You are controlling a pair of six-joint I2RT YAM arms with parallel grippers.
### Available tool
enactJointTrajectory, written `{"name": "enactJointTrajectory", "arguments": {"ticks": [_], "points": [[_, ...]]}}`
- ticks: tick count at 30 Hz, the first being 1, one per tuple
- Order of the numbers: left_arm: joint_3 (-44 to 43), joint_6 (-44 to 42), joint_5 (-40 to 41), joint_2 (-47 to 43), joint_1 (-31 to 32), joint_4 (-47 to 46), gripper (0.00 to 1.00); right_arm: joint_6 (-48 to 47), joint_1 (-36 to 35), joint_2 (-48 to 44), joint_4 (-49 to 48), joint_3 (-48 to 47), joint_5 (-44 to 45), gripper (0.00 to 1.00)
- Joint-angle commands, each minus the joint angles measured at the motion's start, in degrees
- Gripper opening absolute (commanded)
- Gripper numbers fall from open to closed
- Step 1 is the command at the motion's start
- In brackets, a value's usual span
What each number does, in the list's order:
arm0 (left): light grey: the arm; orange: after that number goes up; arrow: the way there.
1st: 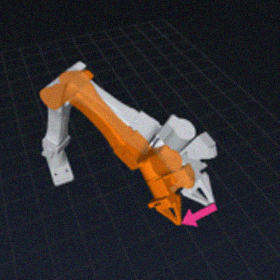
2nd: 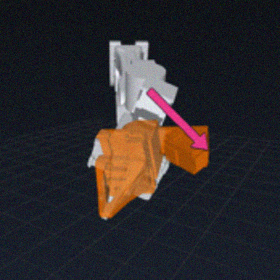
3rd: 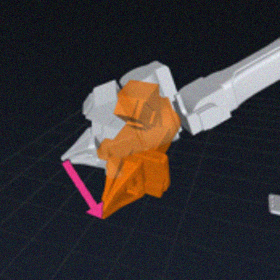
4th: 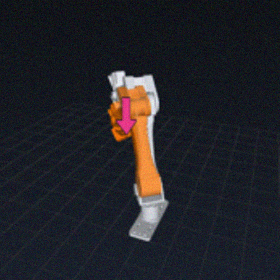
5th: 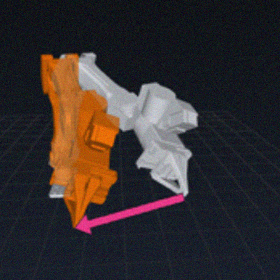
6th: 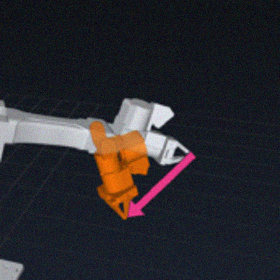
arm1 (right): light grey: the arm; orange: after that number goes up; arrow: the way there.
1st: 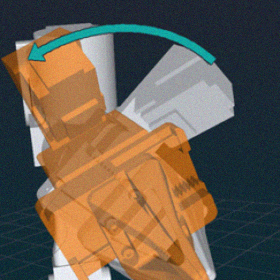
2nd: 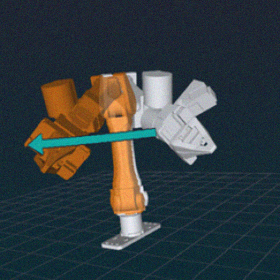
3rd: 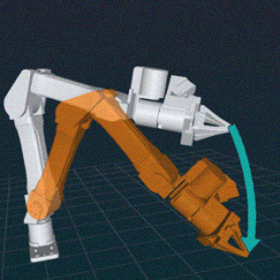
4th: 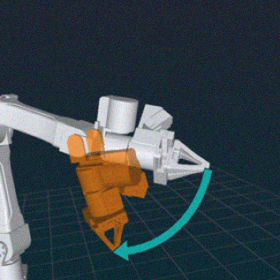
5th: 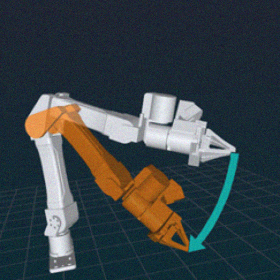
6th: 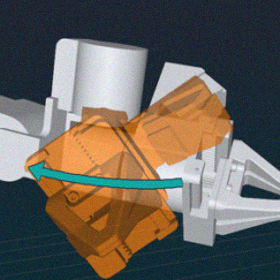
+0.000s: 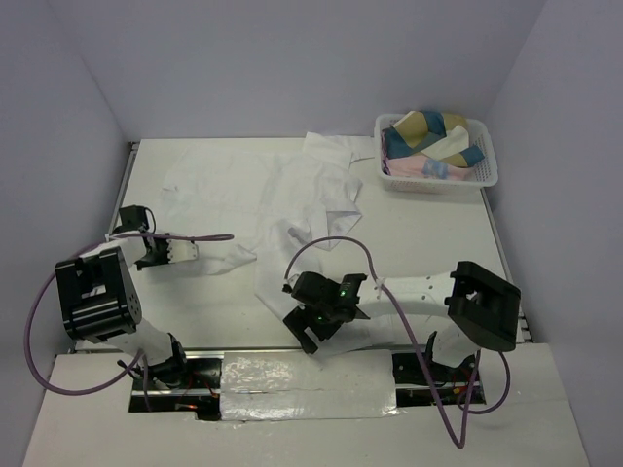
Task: Fold and stack the long sleeve shirts
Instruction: Flatten the shirt out, then fold the shirt
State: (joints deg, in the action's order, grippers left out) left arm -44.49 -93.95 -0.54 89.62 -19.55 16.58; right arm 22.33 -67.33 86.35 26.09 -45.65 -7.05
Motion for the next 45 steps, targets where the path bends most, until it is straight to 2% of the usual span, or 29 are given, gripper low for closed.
{"name": "enactJointTrajectory", "arguments": {"ticks": [1, 2, 3, 5, 6, 7, 11, 14, 19, 21, 25, 30, 34, 36, 39, 42, 43, 45], "points": [[-1.56, 2.89, -2.89, -2.17, -0.31, 4.68, 0.0, 1.23, -0.17, 5.75, -1.57, 0.13, 3.61, 0.91], [-1.91, 3.42, -3.24, -2.35, -0.57, 5.3, 0.0, 1.23, -0.17, 6.89, -0.78, -0.31, 4.06, 0.84], [-2.7, 4.38, -3.42, -2.44, -1.1, 5.83, 0.0, 1.4, -0.17, 8.56, -0.16, -0.93, 5.19, 0.6], [-4.28, 6.14, -4.55, -2.96, -2.06, 7.5, 0.0, 2.19, -0.17, 9.37, 1.77, -2.34, 6.08, 0.37], [-4.99, 6.85, -5.17, -3.05, -2.42, 8.37, 0.0, 2.28, -0.08, 8.67, 2.12, -2.78, 6.34, 0.14], [-5.78, 7.55, -5.7, -3.23, -2.68, 9.25, 0.0, 2.54, -0.17, 7.88, 2.91, -3.39, 6.52, 0.0], [-9.46, 10.27, -7.9, -4.54, -4.09, 15.13, 0.0, 1.32, 0.01, -0.19, 5.9, -6.64, 5.65, 0.0], [-11.84, 10.8, -9.22, -5.68, -4.44, 19.43, 0.0, -0.17, 1.14, -12.11, 7.84, -11.73, 3.19, 0.0], [-14.57, 9.67, -9.4, -7.71, -4.88, 26.04, 0.0, -0.36, 4.48, -28.47, 7.4, -17.89, -6.12, 0.0], [-15.54, 9.84, -8.96, -8.06, -5.15, 28.93, 0.0, 0.95, 4.75, -32.36, 9.41, -18.86, -6.92, 0.0], [-17.64, 10.02, -10.44, -9.2, -5.32, 34.91, 0.0, 5.88, 4.66, -40.72, 11.09, -15.8, -6.4, 0.0], [-23.62, 11.43, -13.61, -9.38, -5.5, 45.89, 0.0, 14.05, 4.66, -48.8, 12.83, -10.61, -10.52, 0.0], [-25.64, 13.16, -18.08, -9.56, -5.41, 55.02, 0.0, 17.92, 4.58, -55.83, 16.71, -10.51, -5.71, 0.0], [-26.35, 15.28, -19.85, -9.29, -5.41, 56.71, 0.0, 17.75, 4.66, -55.76, 19.08, -10.43, -2.29, 0.0], [-25.83, 18.27, -21.61, -9.12, -5.32, 56.9, 0.0, 15.04, 4.84, -50.77, 19.27, -10.34, -0.08, 0.0], [-23.54, 22.31, -17.51, -7.72, -4.88, 51.12, 0.0, 11.09, 7.99, -43.91, 20.05, -12.27, 1.33, 0.0], [-22.32, 25.19, -16.0, -7.36, -4.88, 49.01, 0.0, 9.94, 10.09, -42.15, 19.97, -12.36, 0.55, 0.0], [-21.61, 28.63, -13.11, -5.53, -4.88, 43.9, 0.0, 6.35, 22.28, -41.79, 16.48, -10.96, -2.86, 0.0]]}}
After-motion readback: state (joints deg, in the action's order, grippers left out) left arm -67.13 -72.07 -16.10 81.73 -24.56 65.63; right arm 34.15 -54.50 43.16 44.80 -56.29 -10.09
